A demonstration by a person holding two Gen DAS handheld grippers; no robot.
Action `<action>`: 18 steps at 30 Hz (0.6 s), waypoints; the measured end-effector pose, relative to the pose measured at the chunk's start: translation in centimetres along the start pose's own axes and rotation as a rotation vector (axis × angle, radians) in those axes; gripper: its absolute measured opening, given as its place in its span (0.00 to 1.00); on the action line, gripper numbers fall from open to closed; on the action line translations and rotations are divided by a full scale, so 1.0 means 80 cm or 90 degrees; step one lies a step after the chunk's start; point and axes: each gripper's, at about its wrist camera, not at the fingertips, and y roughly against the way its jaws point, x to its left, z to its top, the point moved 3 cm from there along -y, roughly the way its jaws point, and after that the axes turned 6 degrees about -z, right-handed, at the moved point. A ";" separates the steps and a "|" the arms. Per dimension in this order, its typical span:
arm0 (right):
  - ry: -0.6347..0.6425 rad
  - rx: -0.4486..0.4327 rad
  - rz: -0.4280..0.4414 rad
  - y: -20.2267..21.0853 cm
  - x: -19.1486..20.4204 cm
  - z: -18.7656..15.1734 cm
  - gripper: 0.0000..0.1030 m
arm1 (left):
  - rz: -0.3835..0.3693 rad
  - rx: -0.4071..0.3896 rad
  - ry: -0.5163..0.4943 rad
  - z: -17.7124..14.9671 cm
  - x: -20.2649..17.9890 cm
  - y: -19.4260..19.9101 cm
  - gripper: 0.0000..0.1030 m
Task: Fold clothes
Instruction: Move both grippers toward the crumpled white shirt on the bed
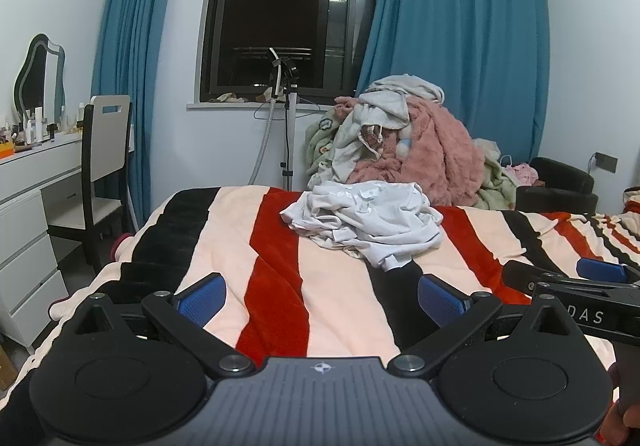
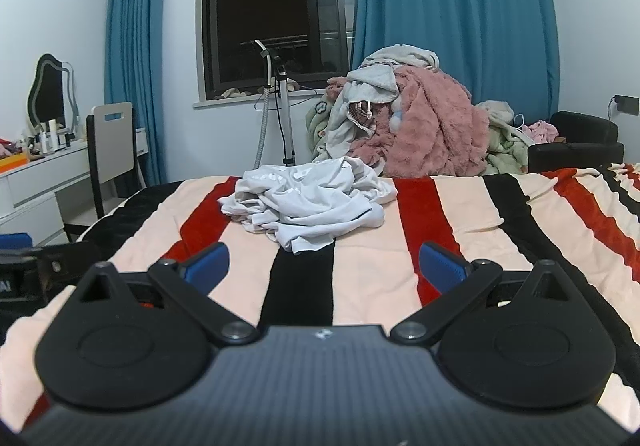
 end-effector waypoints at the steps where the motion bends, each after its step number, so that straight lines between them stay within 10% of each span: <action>1: 0.001 0.006 -0.002 -0.002 0.001 -0.001 1.00 | 0.000 0.000 0.000 0.000 0.000 0.000 1.00; 18: -0.023 -0.006 -0.005 0.004 -0.006 0.005 1.00 | 0.016 -0.011 0.004 0.001 0.004 0.007 1.00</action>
